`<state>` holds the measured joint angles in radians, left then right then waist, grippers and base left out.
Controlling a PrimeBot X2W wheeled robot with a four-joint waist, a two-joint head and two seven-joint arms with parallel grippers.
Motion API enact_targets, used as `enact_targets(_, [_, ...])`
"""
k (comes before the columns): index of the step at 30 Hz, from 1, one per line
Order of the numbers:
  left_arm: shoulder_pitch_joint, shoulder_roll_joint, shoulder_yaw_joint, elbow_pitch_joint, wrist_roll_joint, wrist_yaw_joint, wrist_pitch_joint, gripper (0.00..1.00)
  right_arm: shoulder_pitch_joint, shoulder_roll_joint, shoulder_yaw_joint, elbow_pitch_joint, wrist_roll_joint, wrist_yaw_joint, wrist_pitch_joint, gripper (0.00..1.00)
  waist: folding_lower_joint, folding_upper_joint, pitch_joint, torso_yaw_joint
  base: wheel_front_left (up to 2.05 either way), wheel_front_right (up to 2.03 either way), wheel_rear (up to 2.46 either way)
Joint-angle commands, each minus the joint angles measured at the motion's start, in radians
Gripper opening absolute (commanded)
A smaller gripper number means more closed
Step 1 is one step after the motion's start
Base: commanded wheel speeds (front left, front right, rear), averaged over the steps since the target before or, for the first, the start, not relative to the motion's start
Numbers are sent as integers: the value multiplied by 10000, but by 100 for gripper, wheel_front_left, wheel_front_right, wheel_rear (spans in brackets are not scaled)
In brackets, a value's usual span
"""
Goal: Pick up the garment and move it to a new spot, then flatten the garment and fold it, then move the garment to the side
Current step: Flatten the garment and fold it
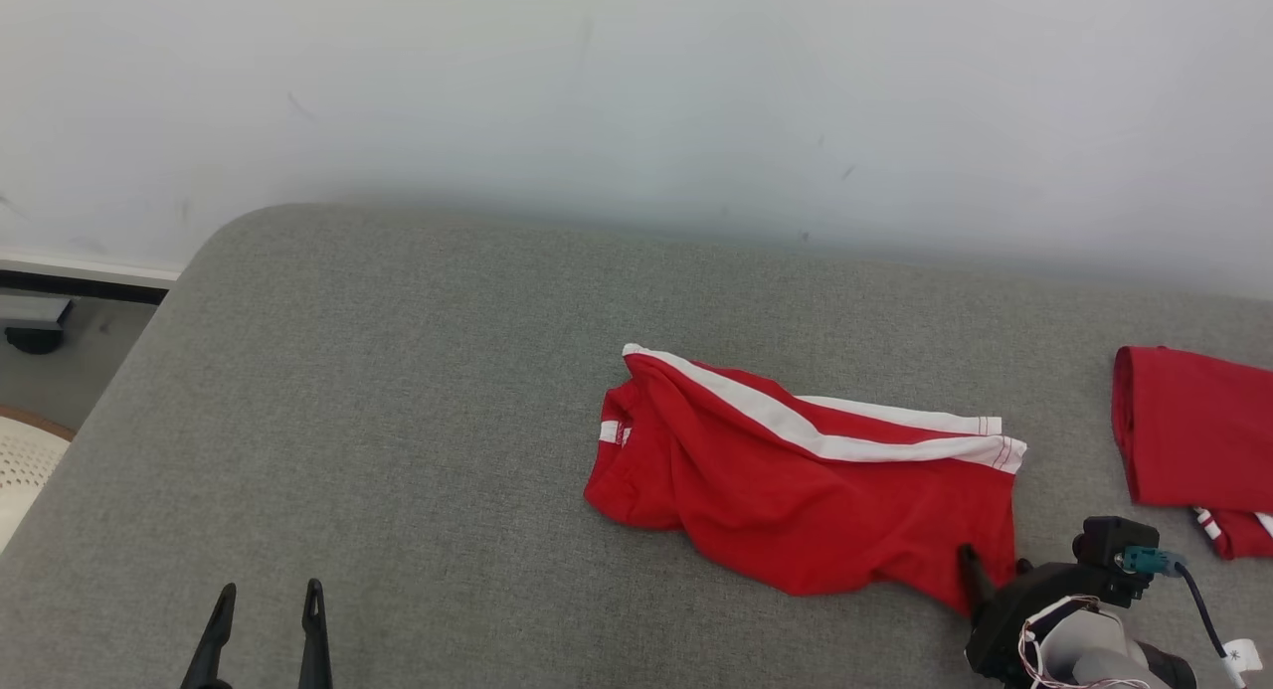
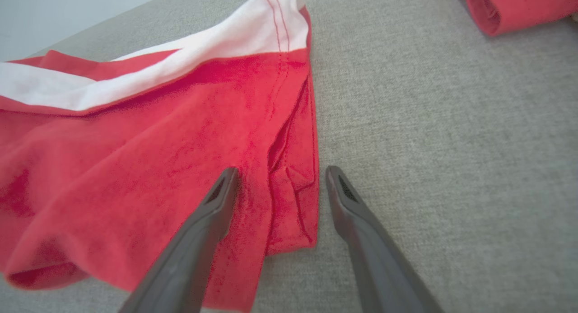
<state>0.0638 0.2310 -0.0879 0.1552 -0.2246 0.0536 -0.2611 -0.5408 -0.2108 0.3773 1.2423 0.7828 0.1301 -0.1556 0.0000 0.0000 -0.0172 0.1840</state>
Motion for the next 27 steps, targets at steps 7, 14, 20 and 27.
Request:
enact_targets(7, [-28,-24,-8,174,26,-73,-40,100,30,87,10,128,252,4,6,0,0,0,-54,-65,0,0,0])
enact_targets(14, [127,-139,52,202,-21,-49,-39,100,129,-835,-67,-231,404,3,-594,0,0,0,-119,-320,0,0,0])
enact_targets(20, [199,-213,108,188,-43,-40,-39,100,-26,-1270,186,-1135,406,4,-785,0,0,0,-109,-615,0,0,0])
enact_targets(27, [52,-280,-28,283,12,-147,-39,100,-111,-909,951,-2935,283,4,-884,0,0,0,-170,-517,0,0,0])
